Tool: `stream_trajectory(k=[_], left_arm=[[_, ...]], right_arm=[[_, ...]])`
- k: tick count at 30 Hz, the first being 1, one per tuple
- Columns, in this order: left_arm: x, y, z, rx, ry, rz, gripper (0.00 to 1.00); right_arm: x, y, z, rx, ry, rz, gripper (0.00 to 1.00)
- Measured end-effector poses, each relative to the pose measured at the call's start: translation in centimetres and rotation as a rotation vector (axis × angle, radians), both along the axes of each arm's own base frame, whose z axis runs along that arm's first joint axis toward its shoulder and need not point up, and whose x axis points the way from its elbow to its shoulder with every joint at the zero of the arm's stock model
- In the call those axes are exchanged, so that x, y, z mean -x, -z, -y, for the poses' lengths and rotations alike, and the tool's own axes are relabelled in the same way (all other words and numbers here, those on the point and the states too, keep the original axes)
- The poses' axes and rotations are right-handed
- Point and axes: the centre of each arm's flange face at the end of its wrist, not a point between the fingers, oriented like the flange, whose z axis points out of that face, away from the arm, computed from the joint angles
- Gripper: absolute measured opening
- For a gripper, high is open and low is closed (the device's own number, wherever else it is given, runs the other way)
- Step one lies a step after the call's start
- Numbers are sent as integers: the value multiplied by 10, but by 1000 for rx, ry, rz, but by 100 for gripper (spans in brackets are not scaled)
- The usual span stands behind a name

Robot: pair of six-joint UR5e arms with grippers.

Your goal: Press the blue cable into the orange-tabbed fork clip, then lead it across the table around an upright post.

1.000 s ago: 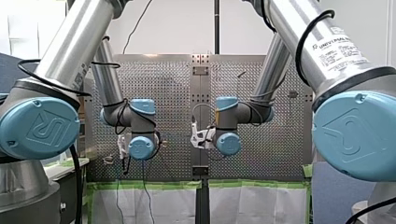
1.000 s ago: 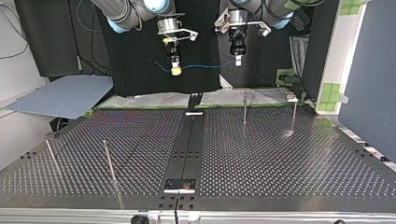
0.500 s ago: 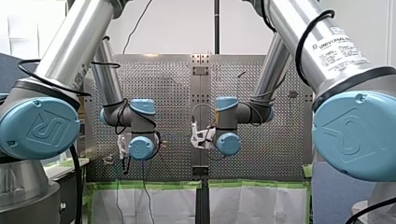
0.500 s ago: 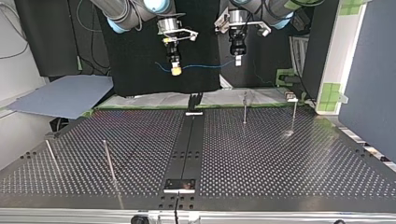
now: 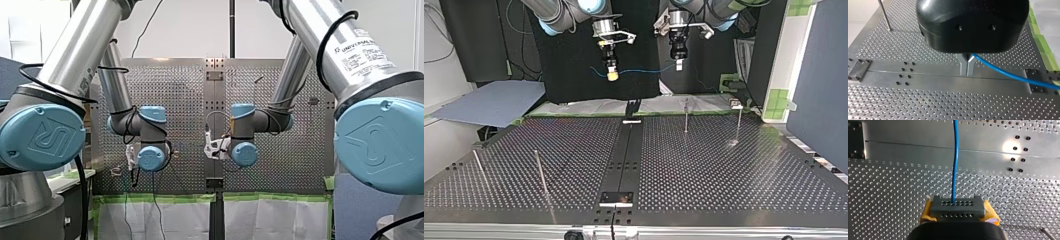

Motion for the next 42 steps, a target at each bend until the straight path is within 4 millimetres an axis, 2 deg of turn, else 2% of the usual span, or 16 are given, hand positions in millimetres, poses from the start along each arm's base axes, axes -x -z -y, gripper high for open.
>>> stream_trajectory(k=[22,33,42], left_arm=[[0,0,0,0,0,0,0],[0,0,0,0,0,0,0],[0,0,0,0,0,0,0]], right_arm=[[-1,2,-1,-4,1,-4,0],[4,46,-7,-65,5,-69,0],[6,54,-8,-75,4,-81,0]])
